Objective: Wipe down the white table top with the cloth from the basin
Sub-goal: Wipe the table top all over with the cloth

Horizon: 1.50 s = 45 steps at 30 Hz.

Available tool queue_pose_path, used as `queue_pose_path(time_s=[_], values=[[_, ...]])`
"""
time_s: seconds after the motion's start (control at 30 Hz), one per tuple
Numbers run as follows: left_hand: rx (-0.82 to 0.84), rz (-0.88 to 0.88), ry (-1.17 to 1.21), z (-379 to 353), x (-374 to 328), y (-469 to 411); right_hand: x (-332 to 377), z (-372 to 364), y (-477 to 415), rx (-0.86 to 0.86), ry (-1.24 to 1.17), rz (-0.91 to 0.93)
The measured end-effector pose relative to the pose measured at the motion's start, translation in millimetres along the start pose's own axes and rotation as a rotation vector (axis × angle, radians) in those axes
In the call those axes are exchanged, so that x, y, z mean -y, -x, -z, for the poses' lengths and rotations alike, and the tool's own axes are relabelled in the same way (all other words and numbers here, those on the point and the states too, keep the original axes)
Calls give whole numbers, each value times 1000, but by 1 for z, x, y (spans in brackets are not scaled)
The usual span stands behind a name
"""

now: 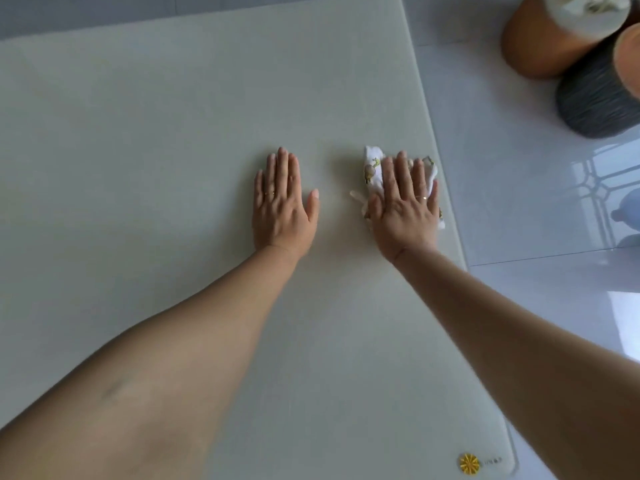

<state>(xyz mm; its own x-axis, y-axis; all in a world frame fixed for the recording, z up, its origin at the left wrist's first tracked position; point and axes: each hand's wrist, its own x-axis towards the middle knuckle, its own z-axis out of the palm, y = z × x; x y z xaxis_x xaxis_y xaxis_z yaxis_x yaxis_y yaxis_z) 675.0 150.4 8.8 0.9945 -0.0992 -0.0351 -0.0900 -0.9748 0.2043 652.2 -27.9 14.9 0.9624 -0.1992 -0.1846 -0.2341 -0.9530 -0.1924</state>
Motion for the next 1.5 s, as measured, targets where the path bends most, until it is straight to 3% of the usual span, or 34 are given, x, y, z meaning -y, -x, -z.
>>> queue_pose_path(time_s=[0.1, 0.27, 0.33, 0.43, 0.53, 0.6, 0.67, 0.73, 0.8, 0.83, 0.9, 0.97, 1.03, 1.1, 1.17, 1.23, 1.3, 1.4, 1.5], values=[[-5, 12, -7, -4, -1, 0, 37, -11, 9, -18, -66, -130], [21, 16, -8, 1, -3, 0, 27, -1, 14, 85, 16, 437], [18, 13, -5, 2, -4, 1, -2, 9, -11, 93, 72, 544], [21, 17, -6, 2, -4, 0, -19, 17, -54, 66, 11, 232], [36, 24, -20, 2, -5, -1, 19, 7, -64, 0, -49, -114], [38, 32, -28, 2, -6, -2, 53, -1, -55, 14, -63, -37], [25, 40, -41, 2, -6, -3, 70, -4, -45, 67, -1, 235], [27, 29, -41, 0, -5, -3, 57, 2, -55, 99, 54, 480], [29, 14, -28, -1, -3, -2, 31, 11, -75, 88, 113, 602], [27, 11, -27, -1, -3, -2, 20, 15, -87, 71, 115, 569], [33, 12, -23, 0, -3, -2, 6, 22, -112, 43, 42, 333], [26, 12, 0, 2, -4, -3, 17, 20, -127, 9, -18, 46], [2, 7, 36, 8, -6, -10, 43, 15, -128, -16, -53, -127], [-68, 0, 72, 14, -11, -31, 64, 9, -119, -20, -67, -44], [-136, 12, 102, 18, -13, -66, 69, 4, -105, 23, 1, 228], [-145, 19, 101, 18, -11, -105, 57, 7, -107, 50, 57, 431], [-108, 14, 75, 13, -6, -132, 42, 13, -122, 47, 105, 515], [-58, 27, 22, 0, -2, -142, 28, 24, -158, 28, 82, 431], [-73, 26, 1, -7, -1, -141, 23, 32, -195, 11, 28, 191]])
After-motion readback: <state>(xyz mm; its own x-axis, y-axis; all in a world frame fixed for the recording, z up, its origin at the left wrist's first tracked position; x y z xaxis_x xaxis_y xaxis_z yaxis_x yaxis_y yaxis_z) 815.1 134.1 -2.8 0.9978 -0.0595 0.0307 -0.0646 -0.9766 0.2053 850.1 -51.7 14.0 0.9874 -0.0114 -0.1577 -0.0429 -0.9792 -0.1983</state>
